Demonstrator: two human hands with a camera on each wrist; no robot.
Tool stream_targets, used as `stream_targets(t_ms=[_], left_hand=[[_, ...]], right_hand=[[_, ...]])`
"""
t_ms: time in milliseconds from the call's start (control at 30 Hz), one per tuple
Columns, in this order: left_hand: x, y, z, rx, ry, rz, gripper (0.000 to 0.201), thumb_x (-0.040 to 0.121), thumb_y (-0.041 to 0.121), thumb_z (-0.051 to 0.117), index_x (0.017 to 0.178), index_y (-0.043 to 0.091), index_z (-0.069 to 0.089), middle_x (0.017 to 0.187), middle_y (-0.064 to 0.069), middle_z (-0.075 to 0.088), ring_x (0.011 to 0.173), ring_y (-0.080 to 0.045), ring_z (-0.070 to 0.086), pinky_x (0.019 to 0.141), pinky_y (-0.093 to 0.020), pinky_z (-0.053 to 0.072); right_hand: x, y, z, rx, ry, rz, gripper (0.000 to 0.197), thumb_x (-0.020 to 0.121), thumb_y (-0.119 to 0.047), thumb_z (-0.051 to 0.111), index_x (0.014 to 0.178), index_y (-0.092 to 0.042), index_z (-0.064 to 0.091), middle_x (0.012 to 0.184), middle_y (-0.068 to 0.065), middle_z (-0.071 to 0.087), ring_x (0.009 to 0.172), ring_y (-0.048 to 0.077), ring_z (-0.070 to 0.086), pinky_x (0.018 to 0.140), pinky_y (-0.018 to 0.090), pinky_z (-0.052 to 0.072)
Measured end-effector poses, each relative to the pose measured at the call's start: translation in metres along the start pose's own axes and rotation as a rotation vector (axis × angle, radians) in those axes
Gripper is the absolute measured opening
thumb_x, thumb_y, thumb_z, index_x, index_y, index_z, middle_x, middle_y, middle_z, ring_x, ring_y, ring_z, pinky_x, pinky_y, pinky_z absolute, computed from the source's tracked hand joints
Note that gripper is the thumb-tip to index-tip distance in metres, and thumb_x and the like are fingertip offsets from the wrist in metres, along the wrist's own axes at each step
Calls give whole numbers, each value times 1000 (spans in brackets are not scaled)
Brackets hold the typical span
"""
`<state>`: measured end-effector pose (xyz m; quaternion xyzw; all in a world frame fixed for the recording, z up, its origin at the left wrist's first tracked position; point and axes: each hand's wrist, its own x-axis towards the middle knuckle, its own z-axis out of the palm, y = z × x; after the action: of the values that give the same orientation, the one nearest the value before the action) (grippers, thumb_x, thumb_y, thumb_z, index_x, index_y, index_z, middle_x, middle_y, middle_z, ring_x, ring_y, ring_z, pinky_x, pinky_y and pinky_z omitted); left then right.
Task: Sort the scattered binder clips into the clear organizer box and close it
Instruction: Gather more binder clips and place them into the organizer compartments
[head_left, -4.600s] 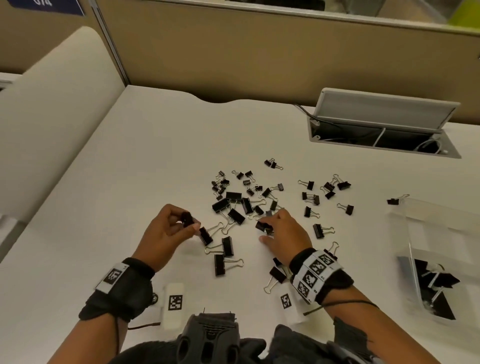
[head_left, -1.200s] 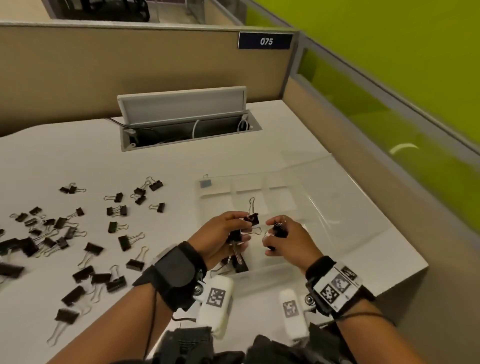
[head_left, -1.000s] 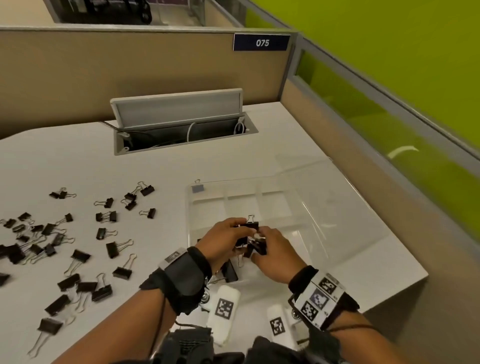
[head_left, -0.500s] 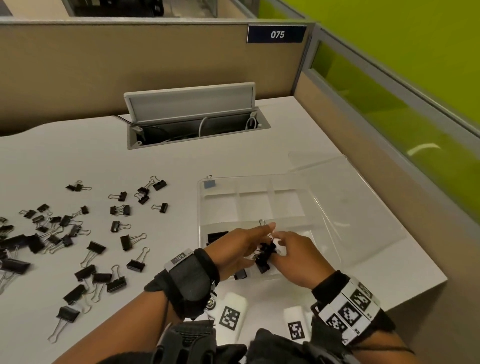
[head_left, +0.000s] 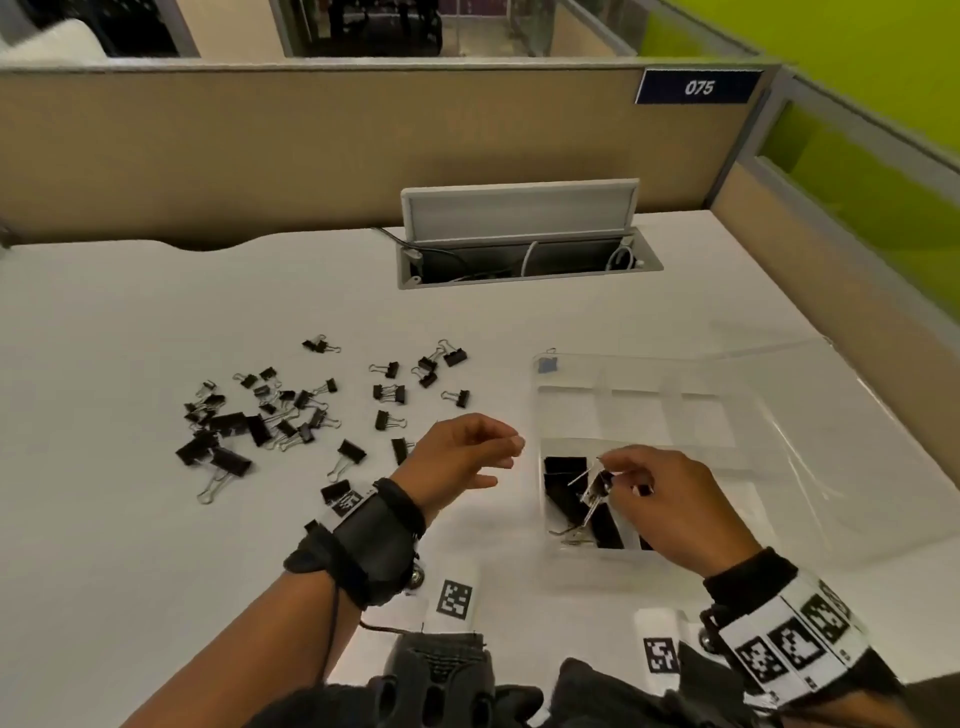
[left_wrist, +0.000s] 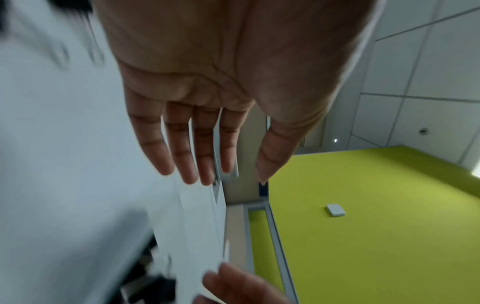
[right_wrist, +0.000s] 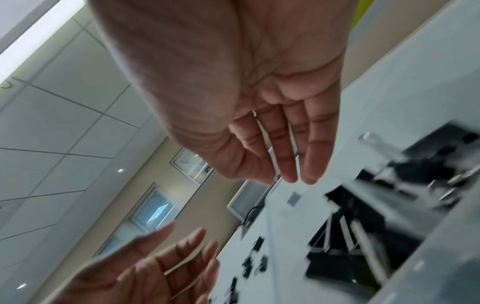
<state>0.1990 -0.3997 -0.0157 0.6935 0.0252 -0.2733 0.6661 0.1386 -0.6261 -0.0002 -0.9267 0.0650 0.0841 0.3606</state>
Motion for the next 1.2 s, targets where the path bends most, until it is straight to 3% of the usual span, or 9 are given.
stream_targets(t_ms=[200, 367, 467, 600, 700, 833, 1000, 1067, 1200], left_hand=[[-55, -29, -128, 260, 276, 37, 27, 77, 27, 77, 99, 18, 65, 97, -3, 72, 86, -15, 68, 73, -25, 52], [-89, -61, -203, 389, 349, -51, 35, 71, 30, 81, 101, 22, 64, 99, 3, 70, 89, -12, 67, 70, -19, 47], [-99, -76, -230, 439, 323, -70, 38, 70, 28, 83, 102, 21, 64, 100, 3, 68, 91, -13, 65, 72, -19, 48], [-107, -92, -261, 487, 338, -59, 41, 66, 27, 85, 101, 20, 64, 100, 3, 66, 92, -15, 63, 71, -21, 49], [-106, -98, -279, 504, 348, -63, 42, 64, 26, 87, 99, 21, 65, 99, 3, 65, 91, -16, 63, 73, -25, 50], [-99, -100, -294, 530, 421, -60, 41, 63, 26, 86, 97, 23, 62, 98, 1, 62, 90, -17, 60, 78, -30, 49], [-82, -97, -309, 557, 556, -65, 47, 60, 27, 87, 96, 26, 57, 98, -3, 54, 80, -13, 50, 61, -22, 36], [-79, -95, -307, 559, 517, -47, 49, 59, 28, 88, 97, 27, 57, 100, -2, 56, 83, -14, 53, 63, -22, 38], [-76, -89, -272, 601, 162, -22, 62, 59, 36, 87, 112, 33, 55, 109, 8, 55, 94, -7, 54, 76, -21, 45]], right_hand=[[19, -71, 80, -18, -139, -131, 33, 81, -19, 68, 114, -24, 64, 109, -11, 65, 93, -1, 61, 68, 6, 42], [22, -110, 144, -57, -213, -125, 37, 80, -20, 71, 116, -21, 63, 112, -7, 65, 95, 4, 60, 76, 7, 39], [21, -124, 174, -74, -208, -113, 37, 80, -18, 71, 116, -19, 64, 109, -4, 65, 93, 6, 59, 70, 3, 37], [18, -140, 203, -81, -184, -91, 33, 79, -14, 70, 112, -20, 65, 110, -2, 66, 92, 9, 61, 66, 6, 41], [16, -148, 216, -83, -154, -69, 35, 79, -11, 69, 113, -19, 65, 113, -1, 65, 94, 11, 58, 78, 14, 41], [16, -150, 221, -131, -127, -48, 36, 82, -10, 67, 117, -18, 63, 117, 2, 62, 96, 10, 52, 83, 17, 38], [27, -148, 221, -189, -163, -25, 46, 82, -8, 68, 124, -22, 56, 123, 2, 54, 110, 17, 52, 93, 22, 41], [36, -140, 211, -236, -148, 18, 52, 80, -6, 67, 127, -25, 53, 122, 3, 52, 114, 21, 51, 97, 29, 44], [48, -118, 178, -256, -125, 145, 64, 72, -17, 80, 128, -28, 50, 119, 5, 48, 109, 22, 54, 93, 30, 45]])
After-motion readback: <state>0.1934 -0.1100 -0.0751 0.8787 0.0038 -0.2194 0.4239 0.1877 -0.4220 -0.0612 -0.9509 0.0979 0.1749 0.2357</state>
